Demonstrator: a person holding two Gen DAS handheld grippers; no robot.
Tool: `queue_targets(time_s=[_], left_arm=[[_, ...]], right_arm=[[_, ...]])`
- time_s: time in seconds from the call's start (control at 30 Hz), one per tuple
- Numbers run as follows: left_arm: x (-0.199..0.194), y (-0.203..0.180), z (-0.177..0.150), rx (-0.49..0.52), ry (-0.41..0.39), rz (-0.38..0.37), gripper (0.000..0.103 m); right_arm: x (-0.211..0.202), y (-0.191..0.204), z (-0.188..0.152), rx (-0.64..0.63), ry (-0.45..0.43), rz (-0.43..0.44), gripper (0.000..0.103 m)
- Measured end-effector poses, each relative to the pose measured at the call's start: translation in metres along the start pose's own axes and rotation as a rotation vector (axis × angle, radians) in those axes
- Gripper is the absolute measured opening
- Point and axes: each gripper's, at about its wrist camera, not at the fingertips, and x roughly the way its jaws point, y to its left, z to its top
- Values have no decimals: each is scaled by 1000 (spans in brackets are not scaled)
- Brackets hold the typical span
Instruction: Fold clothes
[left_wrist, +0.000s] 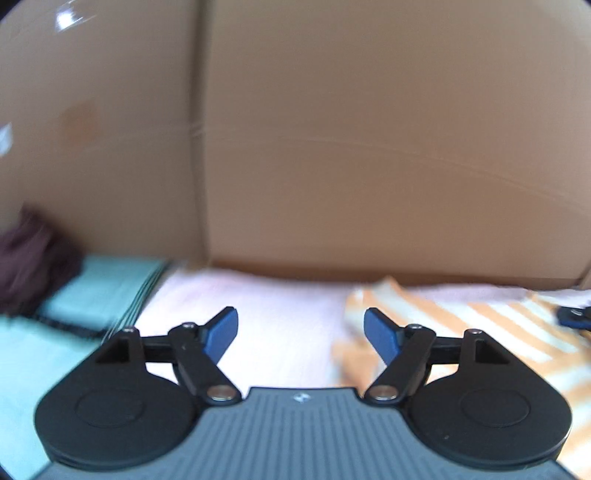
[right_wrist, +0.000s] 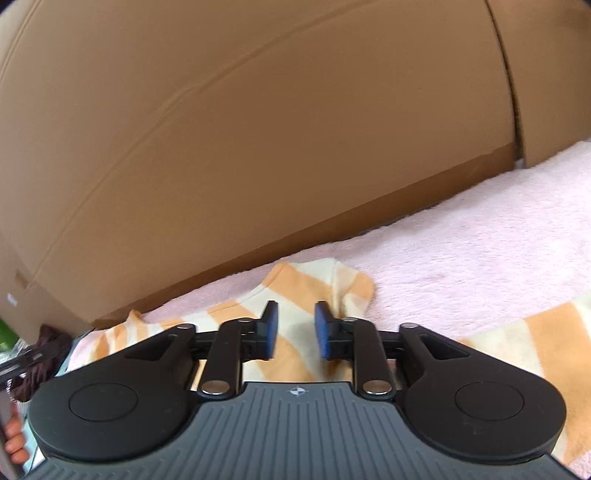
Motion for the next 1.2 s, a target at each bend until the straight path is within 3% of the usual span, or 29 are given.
queue_targets(time_s=[0.2,0.3,0.4,0.43,0.53,0.57,0.6,0.67,0.7,0.8,0.9,1.03,1.2], left_arm=[[-98,19,-71,50,29,90,75],[-87,19,-95,55,88,53,79],[-85,-15,-114,94,108,20,96],[-84,-28,-127,108,116,28,96],[-81,-45,-140,110,112,63,87],[-85,-47,-142,105,102,58,74],[-88,-50,-140,103,95,57,53],[-87,-49,-140,99,86,69,26],[-86,-46,-136,75,84,63,19],[-84,-24,-123,-41,60,50,14],[-89,8,-101,-97,-13,160,12],[-88,48,-74,-203,-78,243,12],[-62,90,-59,-256,-78,349,12]], right_arm=[[-11,-3,8,31,1,28,28],[-20,-9,12,37,0,30,28],[-20,-9,12,45,-1,35,28],[-20,-9,12,47,-1,36,28],[-17,-11,11,56,-2,41,28],[-15,-12,11,59,-2,43,28],[-23,-13,13,65,-3,47,28],[-28,-15,13,76,-5,53,28],[-22,-15,12,79,-5,55,28],[-11,-16,9,79,-5,54,28],[-7,-16,7,68,12,77,28],[-10,-22,9,60,22,92,28],[-11,-29,10,59,23,91,28]])
